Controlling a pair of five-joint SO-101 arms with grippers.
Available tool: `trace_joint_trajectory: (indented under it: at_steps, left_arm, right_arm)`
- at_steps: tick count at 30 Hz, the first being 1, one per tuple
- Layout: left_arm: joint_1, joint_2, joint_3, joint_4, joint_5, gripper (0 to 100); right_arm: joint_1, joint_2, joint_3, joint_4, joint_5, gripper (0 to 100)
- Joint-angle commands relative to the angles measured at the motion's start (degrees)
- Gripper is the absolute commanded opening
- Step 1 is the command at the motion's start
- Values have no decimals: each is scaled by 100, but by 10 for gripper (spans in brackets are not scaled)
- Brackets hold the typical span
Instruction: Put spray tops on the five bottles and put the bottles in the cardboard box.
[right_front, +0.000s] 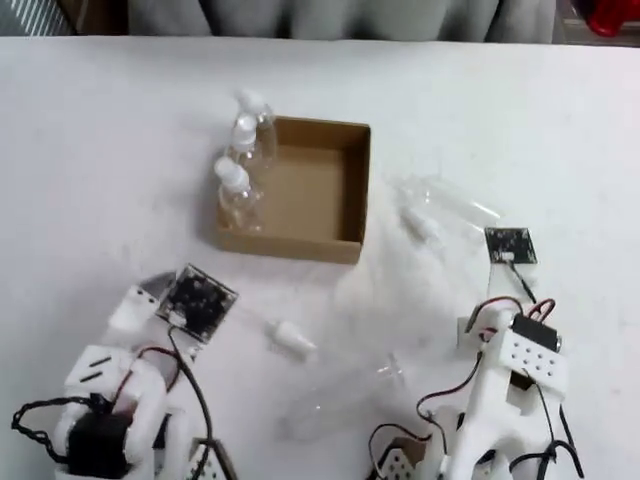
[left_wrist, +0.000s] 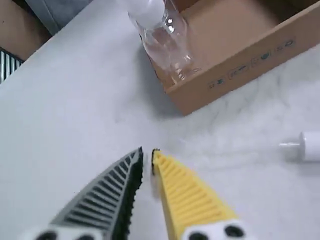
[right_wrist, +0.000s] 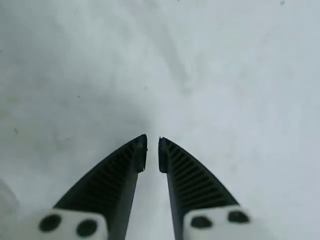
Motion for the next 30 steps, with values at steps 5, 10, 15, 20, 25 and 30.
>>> trace_joint_trajectory:
  at_steps: [5, 10, 15, 20, 25, 30]
  left_arm:
    - [769, 2035, -1099, 44, -457, 42]
    - [1499, 3231, -1512, 255, -1327, 42]
    - [2141, 3741, -1538, 536, -2268, 42]
    - [2976, 3960, -1538, 633, -2796, 43]
    - [3767, 3996, -1415, 598, -2857, 113]
    - [4171, 3996, -800, -44, -2866, 225]
  right_arm:
    - [75, 22, -18, -207, 35, 19]
    - [84, 22, -9, -207, 35, 19]
    - [84, 22, 18, -277, 35, 19]
    - [84, 22, 70, -374, 35, 19]
    - [75, 22, 70, -374, 35, 19]
    - [57, 22, 70, -374, 35, 19]
